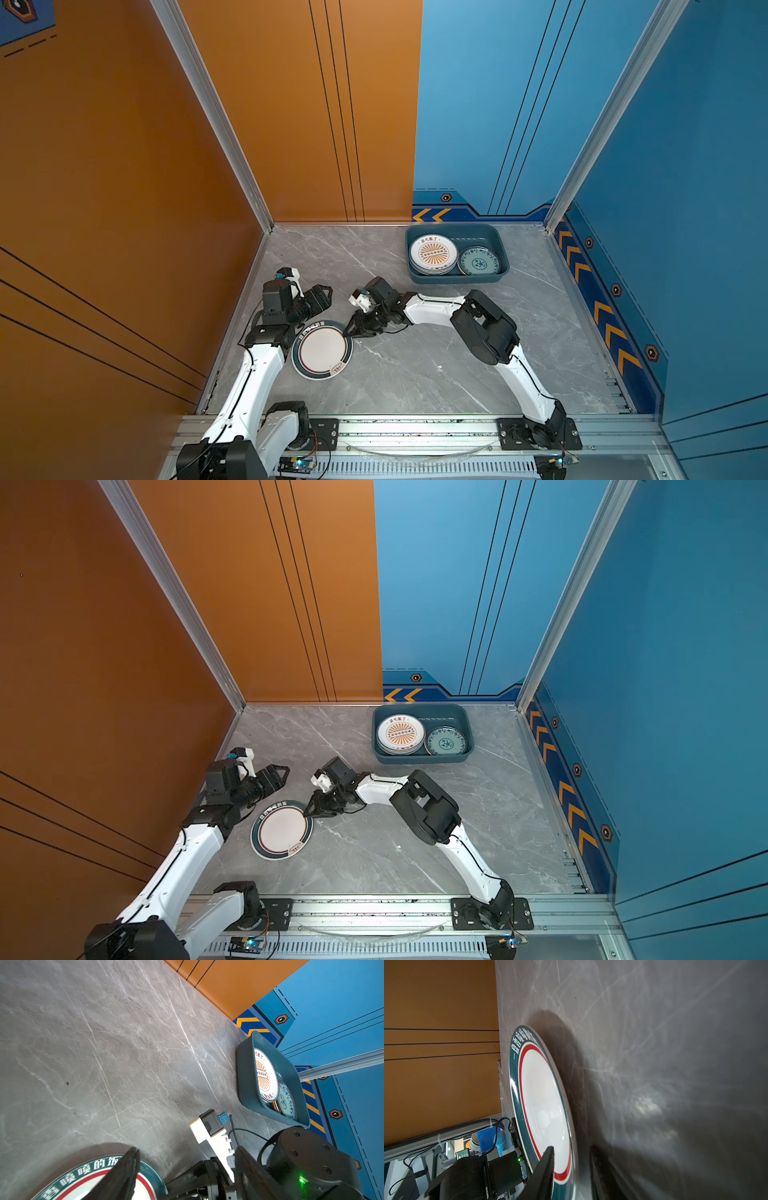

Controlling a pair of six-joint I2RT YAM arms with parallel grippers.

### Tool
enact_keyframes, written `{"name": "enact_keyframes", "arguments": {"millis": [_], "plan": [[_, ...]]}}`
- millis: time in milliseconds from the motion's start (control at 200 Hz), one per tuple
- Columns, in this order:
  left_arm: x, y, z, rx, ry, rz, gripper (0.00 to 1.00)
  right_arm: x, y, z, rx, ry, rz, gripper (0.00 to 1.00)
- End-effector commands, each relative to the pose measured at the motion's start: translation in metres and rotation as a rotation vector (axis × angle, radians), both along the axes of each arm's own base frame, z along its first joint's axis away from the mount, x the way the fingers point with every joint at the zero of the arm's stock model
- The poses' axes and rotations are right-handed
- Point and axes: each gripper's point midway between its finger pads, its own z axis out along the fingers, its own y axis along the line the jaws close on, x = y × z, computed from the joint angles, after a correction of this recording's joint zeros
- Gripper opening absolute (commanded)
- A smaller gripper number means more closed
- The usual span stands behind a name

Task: Place the plates into the plastic bin on the countertop
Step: 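Reach the right gripper to the edge of the teal-rimmed white plate, then tilt the teal-rimmed plate upright with the left gripper while the right grips it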

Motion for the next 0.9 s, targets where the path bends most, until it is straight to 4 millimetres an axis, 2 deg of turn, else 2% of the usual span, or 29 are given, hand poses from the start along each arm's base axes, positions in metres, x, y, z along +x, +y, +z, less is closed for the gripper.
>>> {"name": "enact_keyframes", "arguments": {"millis": [0, 240, 295, 486, 661, 816, 886, 896], "plan": [[0.000, -0.002, -0.004, -0.026, 0.002, -0.010, 0.75, -0.009, -0.001, -0.027, -0.058, 0.043, 0.000, 0.28], [0.000, -0.003, -0.008, -0.031, 0.010, -0.014, 0.75, -0.011, -0.002, -0.030, -0.062, 0.044, 0.002, 0.15], [0.000, -0.004, -0.008, -0.033, 0.010, -0.016, 0.75, -0.008, -0.002, -0.026, -0.056, 0.037, 0.000, 0.11], [0.000, -0.004, -0.010, -0.036, 0.015, -0.018, 0.75, 0.006, -0.020, -0.012, -0.056, 0.005, -0.032, 0.01], [0.002, -0.007, -0.019, -0.053, 0.031, -0.024, 0.75, 0.027, -0.053, 0.009, -0.053, -0.030, -0.085, 0.00], [0.003, -0.011, -0.023, -0.059, 0.035, -0.036, 0.75, 0.045, -0.090, 0.029, -0.057, -0.061, -0.139, 0.00], [0.005, -0.016, -0.024, -0.064, 0.034, -0.053, 0.75, 0.047, -0.104, 0.028, -0.066, -0.057, -0.154, 0.00], [0.006, -0.017, -0.025, -0.066, 0.035, -0.056, 0.75, 0.053, -0.110, 0.037, -0.054, -0.069, -0.170, 0.00]]}}
